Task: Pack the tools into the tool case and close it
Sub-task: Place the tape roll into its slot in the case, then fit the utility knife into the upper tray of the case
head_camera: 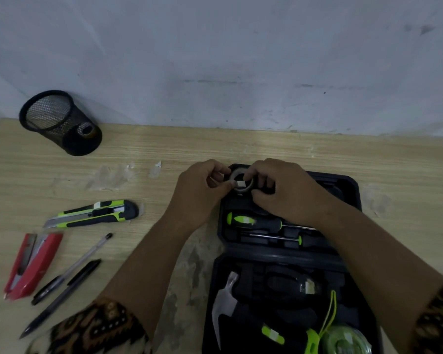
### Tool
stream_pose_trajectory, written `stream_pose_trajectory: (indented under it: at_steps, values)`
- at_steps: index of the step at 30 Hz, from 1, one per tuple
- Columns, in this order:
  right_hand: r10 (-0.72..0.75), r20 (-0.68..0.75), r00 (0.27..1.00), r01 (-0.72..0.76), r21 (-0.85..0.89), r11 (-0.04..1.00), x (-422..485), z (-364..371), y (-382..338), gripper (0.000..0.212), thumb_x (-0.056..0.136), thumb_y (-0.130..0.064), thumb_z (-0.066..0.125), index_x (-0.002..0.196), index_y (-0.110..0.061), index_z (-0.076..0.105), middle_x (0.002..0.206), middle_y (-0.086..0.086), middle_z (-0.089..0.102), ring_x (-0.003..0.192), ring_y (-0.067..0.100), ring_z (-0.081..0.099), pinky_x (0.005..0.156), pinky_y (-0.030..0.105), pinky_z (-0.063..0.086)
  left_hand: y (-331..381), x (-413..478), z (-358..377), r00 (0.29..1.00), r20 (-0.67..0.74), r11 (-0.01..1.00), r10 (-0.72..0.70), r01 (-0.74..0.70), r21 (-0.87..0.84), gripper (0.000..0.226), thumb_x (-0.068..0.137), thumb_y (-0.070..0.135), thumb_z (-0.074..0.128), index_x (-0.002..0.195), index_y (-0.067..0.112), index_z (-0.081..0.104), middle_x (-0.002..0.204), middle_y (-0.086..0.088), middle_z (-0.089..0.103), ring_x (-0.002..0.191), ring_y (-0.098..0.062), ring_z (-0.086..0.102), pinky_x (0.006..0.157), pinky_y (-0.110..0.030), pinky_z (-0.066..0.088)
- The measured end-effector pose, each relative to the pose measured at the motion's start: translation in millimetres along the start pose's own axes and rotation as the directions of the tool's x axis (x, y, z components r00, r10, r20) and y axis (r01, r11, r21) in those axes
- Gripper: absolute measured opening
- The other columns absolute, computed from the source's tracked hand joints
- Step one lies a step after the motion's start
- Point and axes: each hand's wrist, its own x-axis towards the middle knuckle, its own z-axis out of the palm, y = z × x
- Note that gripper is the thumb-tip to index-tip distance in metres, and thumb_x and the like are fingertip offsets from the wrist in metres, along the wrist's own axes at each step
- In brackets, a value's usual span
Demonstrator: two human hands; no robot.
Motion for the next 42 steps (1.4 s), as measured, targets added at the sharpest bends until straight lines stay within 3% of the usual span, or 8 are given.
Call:
stream_pose_trajectory:
  at_steps: [4, 8, 12, 16, 20, 26, 35, 42]
  values:
    - [0.084, -0.006, 0.996, -0.084, 0.039, 0.996, 1.4, 0.5, -0.6, 0.038, 0.084, -0.029, 0.073, 0.117, -0.026, 0.055, 0.08, -0.008, 0.06, 0.068, 0.005, 0.055, 0.062, 0.021, 0.047, 0.6, 0.3, 2.2, 1.0, -0.021, 1.0, 0.009, -0.008, 0.013, 0.019, 0.079, 0.02, 0.078, 0.096, 0.021, 0.07, 0.085, 0.001, 0.062, 0.074, -0.012, 0.056, 0.067, -0.02, 0.046]
    - [0.13, -0.033, 0.991, -0.13, 0.011, 0.992, 3.3, 2.4, 4.3, 0.039, 0.084, -0.023, 0.074, 0.121, -0.018, 0.065, 0.083, -0.008, 0.062, 0.069, 0.001, 0.054, 0.062, 0.005, 0.041, 3.7, -0.2, 0.8, 0.997, -0.012, 0.991, 0.077, -0.075, 0.106, 0.023, 0.081, 0.023, 0.076, 0.103, 0.027, 0.07, 0.091, 0.002, 0.058, 0.077, -0.01, 0.056, 0.068, -0.014, 0.041]
    - [0.131, -0.043, 0.99, -0.131, 0.016, 0.991, 6.1, 2.1, 1.4, 0.039, 0.085, -0.016, 0.073, 0.123, -0.02, 0.065, 0.084, -0.005, 0.063, 0.07, 0.005, 0.055, 0.065, 0.008, 0.04, 3.2, 4.1, -0.7, 0.99, 0.004, 0.959, 0.141, -0.137, 0.246, 0.02, 0.085, 0.025, 0.072, 0.105, 0.022, 0.074, 0.087, 0.003, 0.053, 0.072, -0.004, 0.049, 0.063, -0.007, 0.034]
    - [0.108, -0.061, 0.992, -0.111, -0.046, 0.993, 7.1, 7.0, 1.0, 0.019, 0.086, -0.013, 0.07, 0.105, -0.017, 0.074, 0.087, -0.004, 0.058, 0.078, 0.011, 0.055, 0.064, 0.006, 0.036, 4.1, 6.0, -0.1, 0.983, 0.017, 0.942, 0.184, -0.181, 0.282, 0.021, 0.083, 0.024, 0.074, 0.103, 0.018, 0.075, 0.089, 0.001, 0.055, 0.079, -0.012, 0.054, 0.067, -0.026, 0.044]
    - [0.142, -0.089, 0.986, -0.139, 0.033, 0.99, 5.2, 8.6, 2.4, 0.032, 0.084, -0.011, 0.072, 0.116, -0.018, 0.068, 0.083, -0.004, 0.063, 0.069, 0.004, 0.054, 0.063, 0.004, 0.039, 4.3, 6.5, -3.8, 0.977, 0.067, 0.93, 0.203, -0.214, 0.299, 0.034, 0.079, 0.029, 0.078, 0.113, 0.023, 0.072, 0.094, 0.002, 0.051, 0.089, -0.012, 0.05, 0.069, -0.023, 0.041]
    - [0.128, -0.055, 0.99, -0.132, -0.087, 0.987, 7.7, 8.3, -0.9, 0.029, 0.089, -0.015, 0.068, 0.118, -0.013, 0.07, 0.097, 0.002, 0.061, 0.089, 0.012, 0.055, 0.073, 0.016, 0.036, 14.9, 5.9, -8.4, 0.981, 0.142, 0.889, 0.133, -0.182, 0.421, 0.039, 0.08, 0.039, 0.075, 0.117, 0.025, 0.07, 0.1, -0.002, 0.046, 0.098, -0.012, 0.036, 0.078, -0.032, 0.042]
    - [0.271, -0.098, 0.958, -0.279, -0.092, 0.956, 3.2, 13.3, -15.8, 0.034, 0.094, -0.015, 0.061, 0.127, -0.019, 0.064, 0.11, 0.005, 0.059, 0.095, 0.016, 0.057, 0.07, 0.009, 0.033, 6.3, -6.7, 2.1, 0.993, 0.054, 0.964, 0.102, -0.112, 0.243, 0.037, 0.079, 0.025, 0.079, 0.115, 0.023, 0.071, 0.095, -0.001, 0.05, 0.092, -0.017, 0.054, 0.072, -0.017, 0.038]
    - [0.08, -0.311, 0.947, -0.155, -0.224, 0.962, -5.9, 50.1, -51.5, 0.024, 0.092, -0.011, 0.052, 0.107, -0.008, 0.071, 0.094, 0.008, 0.055, 0.083, 0.025, 0.054, 0.078, 0.039, 0.047, -14.2, -56.7, -24.5, 0.981, -0.015, 0.941, 0.192, -0.18, 0.287, 0.02, 0.094, 0.021, 0.06, 0.108, 0.012, 0.071, 0.097, -0.007, 0.067, 0.089, -0.019, 0.061, 0.075, -0.019, 0.043]
